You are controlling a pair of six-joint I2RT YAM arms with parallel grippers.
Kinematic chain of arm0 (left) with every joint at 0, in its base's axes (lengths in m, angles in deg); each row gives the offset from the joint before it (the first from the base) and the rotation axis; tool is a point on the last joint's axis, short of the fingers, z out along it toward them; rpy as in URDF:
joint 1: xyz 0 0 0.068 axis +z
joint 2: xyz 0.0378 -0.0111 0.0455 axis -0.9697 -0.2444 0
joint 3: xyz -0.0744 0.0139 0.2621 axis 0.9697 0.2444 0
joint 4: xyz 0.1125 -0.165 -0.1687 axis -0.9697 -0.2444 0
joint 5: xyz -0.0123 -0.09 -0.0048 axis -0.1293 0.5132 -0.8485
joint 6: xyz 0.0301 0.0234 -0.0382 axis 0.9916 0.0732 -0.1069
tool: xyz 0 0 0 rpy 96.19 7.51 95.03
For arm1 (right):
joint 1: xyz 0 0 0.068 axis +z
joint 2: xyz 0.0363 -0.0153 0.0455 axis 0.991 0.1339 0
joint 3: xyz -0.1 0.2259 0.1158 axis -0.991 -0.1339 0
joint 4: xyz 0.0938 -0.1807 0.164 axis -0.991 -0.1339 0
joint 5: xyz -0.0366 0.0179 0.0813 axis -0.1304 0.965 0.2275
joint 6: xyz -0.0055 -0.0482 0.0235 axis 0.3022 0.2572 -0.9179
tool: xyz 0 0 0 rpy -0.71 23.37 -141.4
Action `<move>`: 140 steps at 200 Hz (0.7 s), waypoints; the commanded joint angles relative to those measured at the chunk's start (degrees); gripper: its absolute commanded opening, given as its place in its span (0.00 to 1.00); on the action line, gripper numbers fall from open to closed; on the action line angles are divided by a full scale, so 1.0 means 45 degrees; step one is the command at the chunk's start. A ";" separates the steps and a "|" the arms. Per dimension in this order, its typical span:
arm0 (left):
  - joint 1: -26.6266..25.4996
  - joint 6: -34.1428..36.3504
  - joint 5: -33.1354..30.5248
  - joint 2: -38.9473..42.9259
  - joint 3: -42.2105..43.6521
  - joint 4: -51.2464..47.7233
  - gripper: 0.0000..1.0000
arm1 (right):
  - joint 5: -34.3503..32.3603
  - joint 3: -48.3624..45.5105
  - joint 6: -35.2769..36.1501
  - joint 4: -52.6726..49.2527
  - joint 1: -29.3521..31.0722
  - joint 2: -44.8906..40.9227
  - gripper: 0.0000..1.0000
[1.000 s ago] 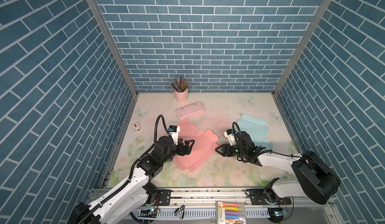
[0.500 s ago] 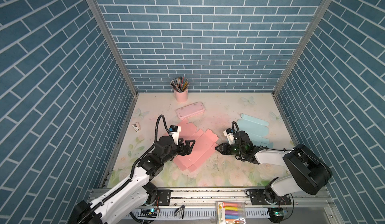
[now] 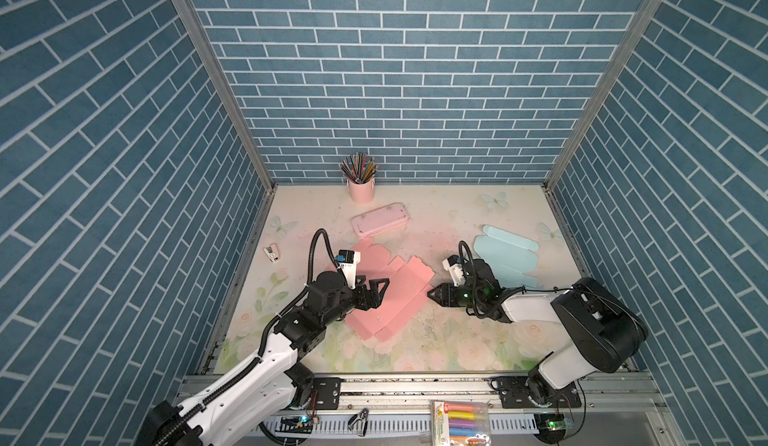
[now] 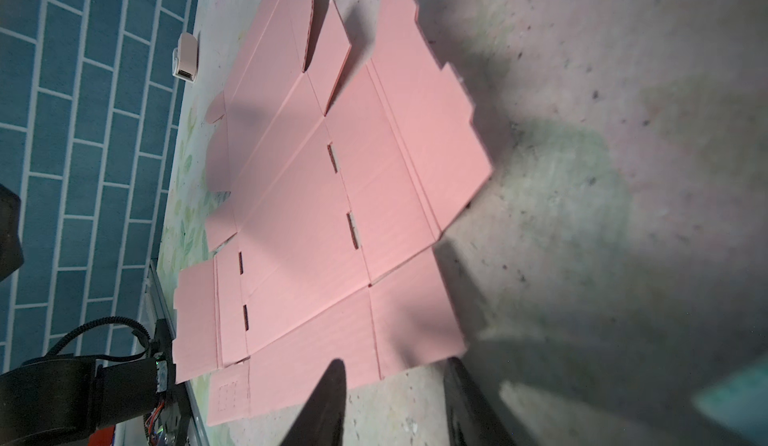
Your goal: Fold the paper box
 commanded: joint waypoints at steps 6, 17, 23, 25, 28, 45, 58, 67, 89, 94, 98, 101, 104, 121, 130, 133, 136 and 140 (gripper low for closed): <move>0.0019 -0.0068 -0.0005 0.0116 0.0100 0.0101 0.88 | -0.0265 0.0343 -0.0264 0.0342 -0.0039 0.0181 0.41; 0.0033 -0.0068 0.0002 0.0115 0.0086 0.0076 0.88 | -0.0279 0.0454 -0.0239 0.0307 -0.0031 0.0282 0.41; 0.0047 -0.0068 0.0002 0.0115 0.0080 0.0063 0.88 | -0.0279 0.0511 -0.0234 0.0325 -0.0035 0.0359 0.41; 0.0038 -0.0059 -0.0001 0.0115 0.0068 0.0065 0.88 | -0.0269 0.0541 -0.0239 0.0336 -0.0031 0.0380 0.41; 0.0042 -0.0050 0.0004 0.0127 0.0070 0.0066 0.88 | -0.0260 0.0579 -0.0254 0.0349 -0.0029 0.0417 0.41; 0.0050 -0.0029 0.0005 0.0186 0.0060 0.0007 0.88 | -0.0164 0.0712 -0.0318 0.0346 -0.0034 0.0615 0.42; 0.0047 -0.0010 -0.0020 0.0260 0.0049 -0.0016 0.88 | -0.0198 0.0622 -0.0453 0.0417 -0.0024 0.0573 0.47; 0.0028 -0.0015 -0.0032 0.0300 0.0045 -0.0050 0.88 | -0.0304 0.0478 -0.0543 0.0424 -0.0029 0.0445 0.51; 0.0044 0.0029 -0.0071 0.0350 0.0026 -0.0122 0.88 | -0.0625 0.0160 -0.0699 0.0266 -0.0015 -0.0045 0.56; 0.0037 0.0022 -0.0046 0.0350 0.0026 -0.0110 0.88 | -0.0709 0.0116 -0.0717 0.0216 -0.0009 -0.0158 0.57; 0.0028 0.0029 -0.0039 0.0350 0.0027 -0.0112 0.88 | -0.0754 0.0094 -0.0725 0.0178 -0.0005 -0.0229 0.57; 0.0029 0.0029 -0.0035 0.0350 0.0016 -0.0100 0.88 | -0.0780 0.0072 -0.0723 0.0171 -0.0004 -0.0279 0.57; 0.0034 0.0046 -0.0042 0.0350 0.0017 -0.0106 0.88 | -0.0803 0.0052 -0.0737 0.0165 -0.0018 -0.0324 0.57; 0.0040 0.0028 0.0013 0.0313 0.0029 -0.0021 0.88 | -0.0865 0.0082 -0.0739 0.0150 -0.0007 -0.0305 0.57; 0.0045 0.0029 0.0041 0.0291 0.0022 0.0008 0.88 | -0.0831 0.0209 -0.0729 0.0165 -0.0018 -0.0140 0.56; 0.0053 0.0029 0.0044 0.0276 -0.0009 0.0025 0.88 | -0.0809 0.0265 -0.0740 0.0182 -0.0008 -0.0097 0.56; 0.0054 0.0020 0.0061 0.0272 -0.0021 0.0017 0.88 | -0.0775 0.0313 -0.0727 0.0215 -0.0016 -0.0030 0.55; 0.0026 0.0028 0.0060 0.0258 -0.0042 0.0025 0.88 | -0.0708 0.0388 -0.0751 0.0270 -0.0004 0.0076 0.55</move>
